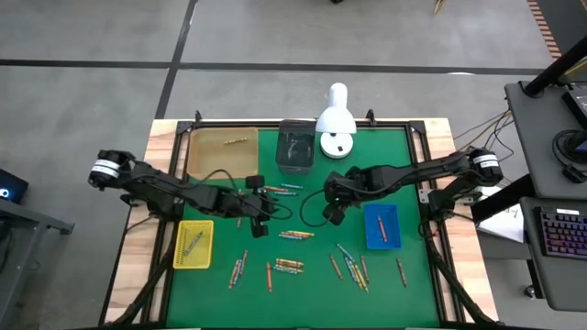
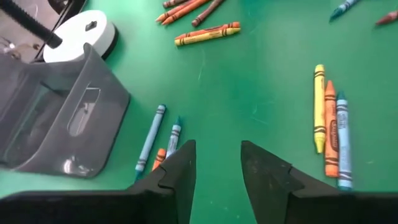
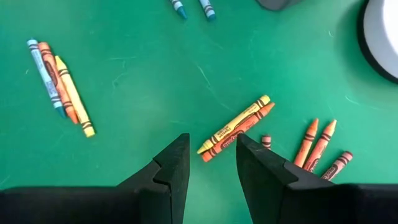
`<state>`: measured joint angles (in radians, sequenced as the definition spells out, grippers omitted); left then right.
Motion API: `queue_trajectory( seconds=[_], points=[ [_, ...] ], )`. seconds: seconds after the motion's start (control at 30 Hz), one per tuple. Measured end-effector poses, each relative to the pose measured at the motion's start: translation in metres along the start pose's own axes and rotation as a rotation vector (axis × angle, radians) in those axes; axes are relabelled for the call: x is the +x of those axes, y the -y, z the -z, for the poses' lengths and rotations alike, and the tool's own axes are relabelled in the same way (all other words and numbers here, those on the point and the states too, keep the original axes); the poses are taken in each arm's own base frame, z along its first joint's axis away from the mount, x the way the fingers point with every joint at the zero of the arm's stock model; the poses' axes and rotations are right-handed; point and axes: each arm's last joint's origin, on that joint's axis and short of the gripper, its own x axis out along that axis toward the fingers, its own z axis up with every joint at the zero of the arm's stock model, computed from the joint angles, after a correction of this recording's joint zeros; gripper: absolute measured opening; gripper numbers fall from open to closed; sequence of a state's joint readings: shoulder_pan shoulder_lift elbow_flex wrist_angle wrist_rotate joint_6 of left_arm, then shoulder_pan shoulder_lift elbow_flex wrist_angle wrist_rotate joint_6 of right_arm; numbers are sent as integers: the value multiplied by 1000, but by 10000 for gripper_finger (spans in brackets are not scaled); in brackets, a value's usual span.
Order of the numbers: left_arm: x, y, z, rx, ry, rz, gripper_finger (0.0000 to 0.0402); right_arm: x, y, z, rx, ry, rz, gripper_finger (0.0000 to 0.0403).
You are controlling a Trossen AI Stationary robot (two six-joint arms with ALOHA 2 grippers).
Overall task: Sort crayons
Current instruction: Put the blue crayon into the yellow bin
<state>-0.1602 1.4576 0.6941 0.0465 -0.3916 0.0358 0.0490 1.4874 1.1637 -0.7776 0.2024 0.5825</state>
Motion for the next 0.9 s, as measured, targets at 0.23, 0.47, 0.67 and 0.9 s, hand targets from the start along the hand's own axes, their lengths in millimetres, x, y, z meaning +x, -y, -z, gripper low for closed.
queue_trajectory(
  seconds=[0.23,0.47,0.67,0.9],
  points=[
    [13,-6,5,21,-29,-6,114,0,0,0,-10,7,5,118],
    [28,-24,10,16,-40,43,114,0,0,-1,-23,12,3,118],
    [44,-33,15,7,-36,66,114,0,0,-1,-23,17,1,118],
    [63,-40,30,2,-101,45,114,0,0,-1,-22,19,1,118]
  ],
)
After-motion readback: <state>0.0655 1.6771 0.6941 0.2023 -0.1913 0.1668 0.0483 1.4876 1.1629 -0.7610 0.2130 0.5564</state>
